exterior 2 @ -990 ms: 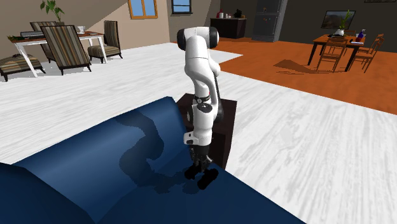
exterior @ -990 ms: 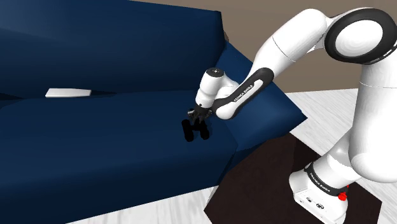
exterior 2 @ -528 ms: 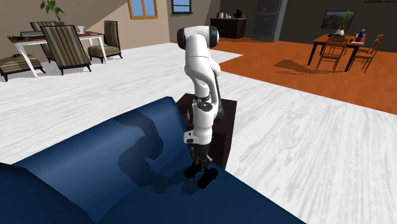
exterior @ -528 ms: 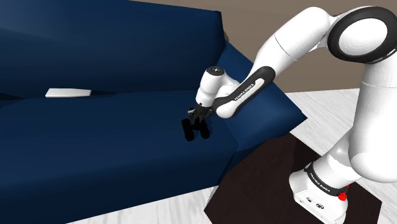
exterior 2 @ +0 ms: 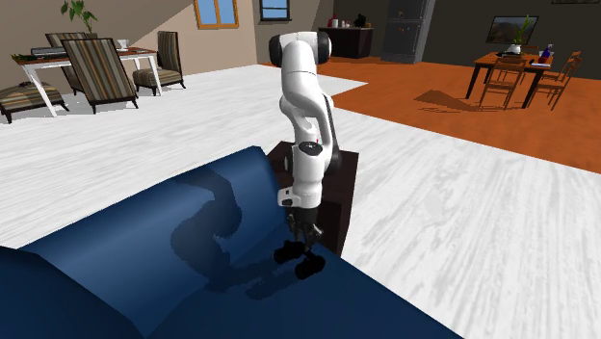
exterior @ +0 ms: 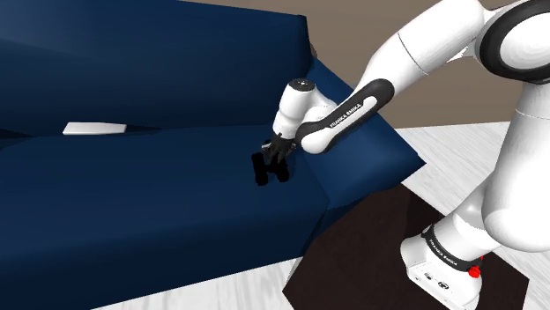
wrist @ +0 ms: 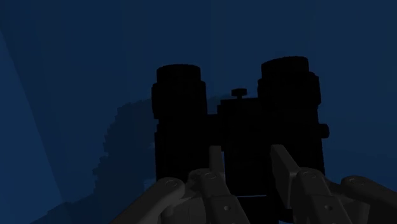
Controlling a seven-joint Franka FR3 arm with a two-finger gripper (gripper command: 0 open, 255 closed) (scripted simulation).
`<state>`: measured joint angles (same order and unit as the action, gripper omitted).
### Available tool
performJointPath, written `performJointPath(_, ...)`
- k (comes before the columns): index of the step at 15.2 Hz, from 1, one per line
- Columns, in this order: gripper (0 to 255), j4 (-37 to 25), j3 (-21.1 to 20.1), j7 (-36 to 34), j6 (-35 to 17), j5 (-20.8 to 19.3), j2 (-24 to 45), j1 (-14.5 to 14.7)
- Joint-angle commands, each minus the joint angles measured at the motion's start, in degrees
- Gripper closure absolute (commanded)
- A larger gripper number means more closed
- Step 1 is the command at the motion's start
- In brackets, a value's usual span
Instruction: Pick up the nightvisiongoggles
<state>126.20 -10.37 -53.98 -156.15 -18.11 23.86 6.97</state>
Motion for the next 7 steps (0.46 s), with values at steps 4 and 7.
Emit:
performJointPath(4,255,0.3,-1.4,1.7,2.9,1.9,-3.3,-1.1)
performJointPath(7,255,0.4,-1.7,2.1,3.6,2.4,-4.1,-1.3)
